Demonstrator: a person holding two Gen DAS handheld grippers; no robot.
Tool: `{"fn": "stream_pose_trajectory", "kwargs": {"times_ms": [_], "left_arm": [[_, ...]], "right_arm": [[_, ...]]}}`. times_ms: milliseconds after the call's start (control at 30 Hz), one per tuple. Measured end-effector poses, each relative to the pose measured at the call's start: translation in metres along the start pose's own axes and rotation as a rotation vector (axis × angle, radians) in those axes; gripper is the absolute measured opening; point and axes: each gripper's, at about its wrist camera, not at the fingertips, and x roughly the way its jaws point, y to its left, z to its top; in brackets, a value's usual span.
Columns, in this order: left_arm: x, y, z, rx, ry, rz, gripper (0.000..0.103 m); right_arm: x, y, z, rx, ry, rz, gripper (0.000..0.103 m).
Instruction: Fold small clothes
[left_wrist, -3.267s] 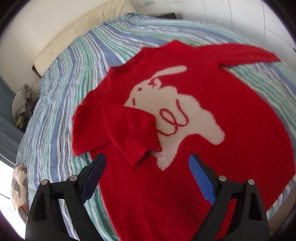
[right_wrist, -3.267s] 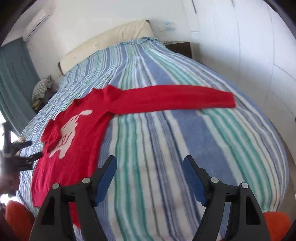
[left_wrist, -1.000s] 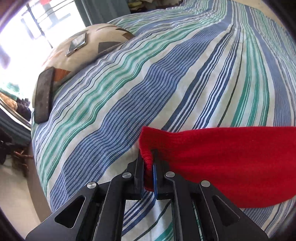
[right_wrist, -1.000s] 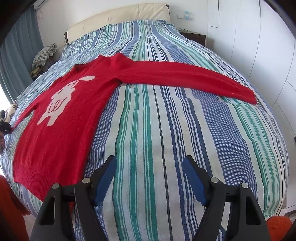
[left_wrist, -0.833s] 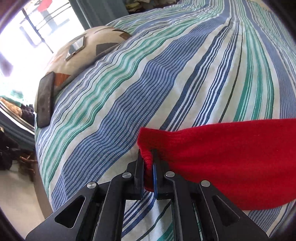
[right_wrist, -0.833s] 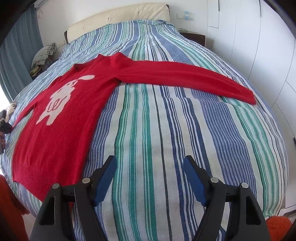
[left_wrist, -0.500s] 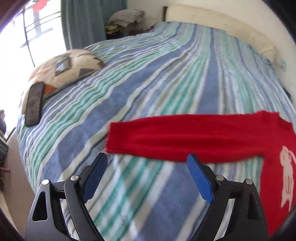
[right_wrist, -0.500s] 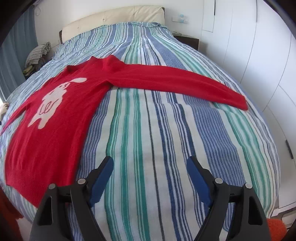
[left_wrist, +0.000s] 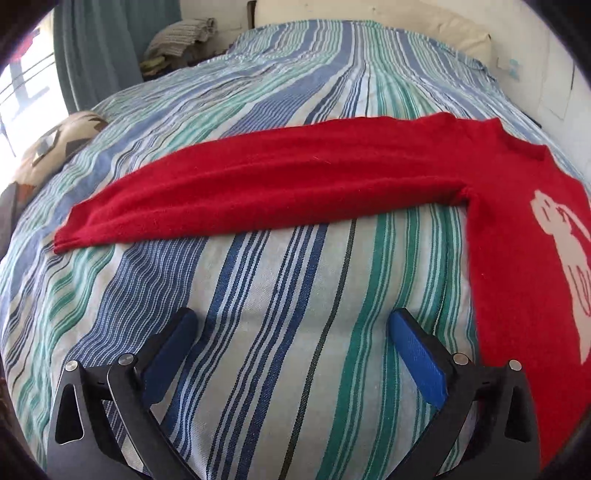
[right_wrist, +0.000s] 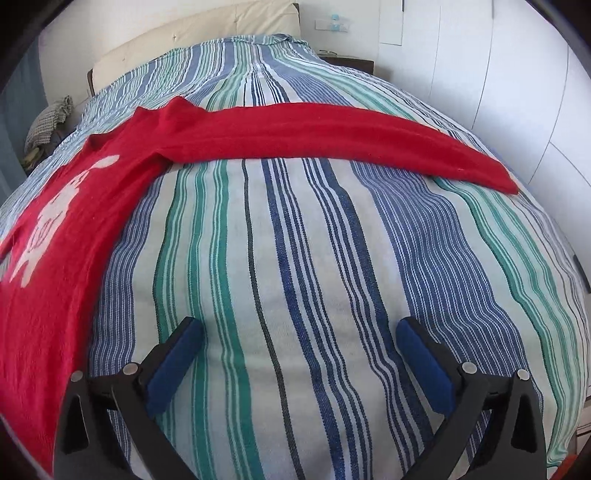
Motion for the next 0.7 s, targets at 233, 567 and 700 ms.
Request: {"fn": "stream_pose_trajectory", "kwargs": {"times_ms": [233,567,700], "left_arm": [[-0.0045,-0.0005,-0.0069,0.009,-0.028,-0.005,0.103],[-0.0029,-0.0007,-0.0054,0.006,-0.028,-0.007,0.103],[-0.0029,-0.0007,-0.0055,0.005,-0.028,-0.007,0.103]], "right_arm": [[-0.001,0.0035,-0.0045,-0.015,-0.024,-0.015,0.103],[-0.0016,0.004,-0.0048,-0.021,-0.042,-0.017,0.103],[-0.0021,0.0044,-0.0057,-0.021,-0.044,-0.017,0.103]]}}
